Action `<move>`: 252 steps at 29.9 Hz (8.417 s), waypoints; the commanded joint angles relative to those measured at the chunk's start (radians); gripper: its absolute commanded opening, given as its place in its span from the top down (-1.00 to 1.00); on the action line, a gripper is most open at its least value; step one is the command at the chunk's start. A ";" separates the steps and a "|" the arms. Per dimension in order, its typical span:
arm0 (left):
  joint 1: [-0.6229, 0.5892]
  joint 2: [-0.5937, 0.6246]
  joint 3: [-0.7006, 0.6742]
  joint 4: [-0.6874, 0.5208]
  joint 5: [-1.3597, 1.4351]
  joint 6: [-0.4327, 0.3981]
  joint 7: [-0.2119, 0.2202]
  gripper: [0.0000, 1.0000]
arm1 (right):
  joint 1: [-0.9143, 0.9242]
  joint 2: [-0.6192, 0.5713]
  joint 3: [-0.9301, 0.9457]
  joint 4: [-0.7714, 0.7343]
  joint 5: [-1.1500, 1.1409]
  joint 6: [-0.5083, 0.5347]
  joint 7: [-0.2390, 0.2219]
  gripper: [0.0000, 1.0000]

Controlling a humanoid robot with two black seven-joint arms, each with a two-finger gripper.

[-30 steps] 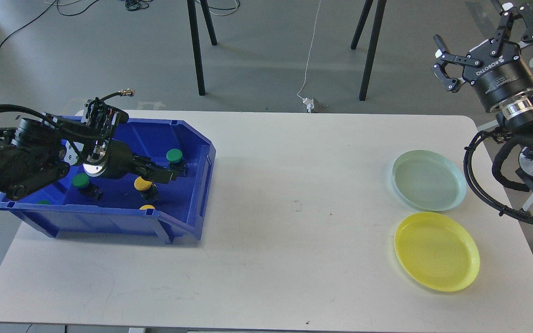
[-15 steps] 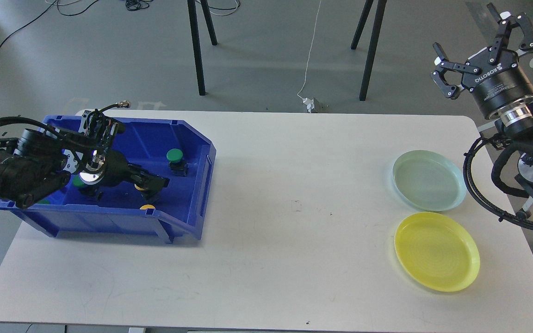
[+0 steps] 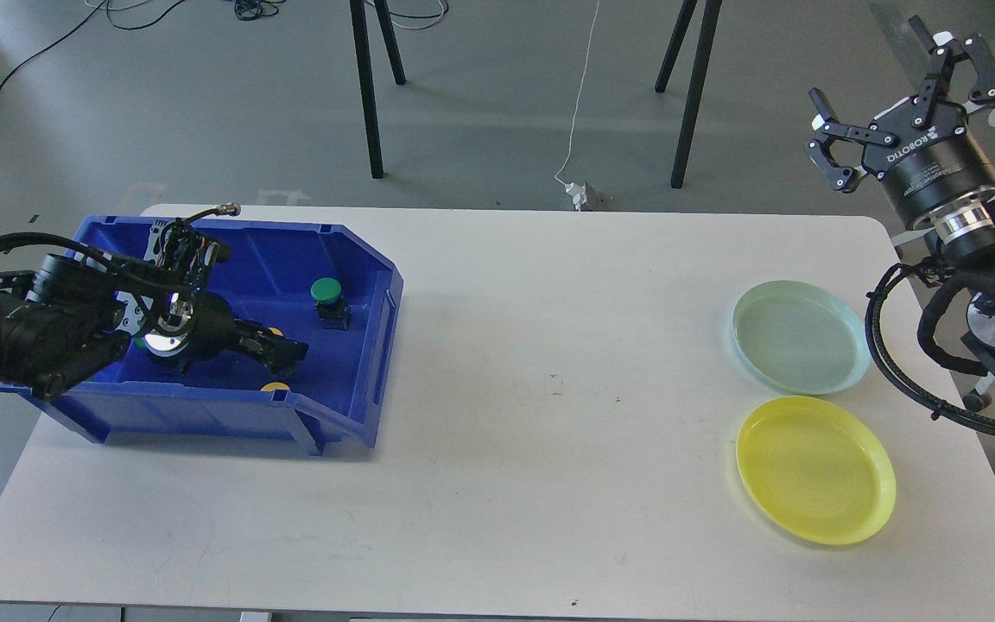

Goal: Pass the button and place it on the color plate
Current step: 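Lower the left gripper into the bin and grasp a yellow-topped button, then lift the button and carry it toward the right gripper, then grasp the button with the right gripper and release the left gripper, then lower the button onto the yellow plate and open the right gripper, then raise the right gripper away from the yellow plate, then lower the left gripper into the bin and grasp a green-topped button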

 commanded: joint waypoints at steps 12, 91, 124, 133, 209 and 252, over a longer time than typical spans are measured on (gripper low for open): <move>-0.008 0.010 0.012 -0.005 0.045 0.001 0.000 0.87 | -0.005 0.000 0.000 0.000 0.000 0.000 0.001 -0.98; 0.028 -0.059 -0.608 -0.554 -0.876 -0.164 0.000 0.81 | -0.059 -0.015 -0.224 0.585 -0.495 -0.237 0.122 -0.39; 0.031 -0.059 -0.611 -0.554 -0.876 -0.164 0.000 0.23 | -0.059 -0.008 -0.229 0.572 -0.540 -0.263 0.122 0.80; 0.032 -0.058 -0.615 -0.555 -0.877 -0.164 0.000 -0.18 | -0.060 -0.006 -0.232 0.571 -0.540 -0.263 0.122 0.85; 0.233 0.333 -0.737 -0.307 0.288 -0.144 0.000 -0.78 | -0.553 -0.255 0.431 0.577 -0.196 -0.142 0.122 -0.97; 0.246 0.120 -0.565 0.183 0.370 0.008 0.000 -0.76 | -0.626 -0.232 0.380 0.580 -0.193 -0.094 0.122 -0.97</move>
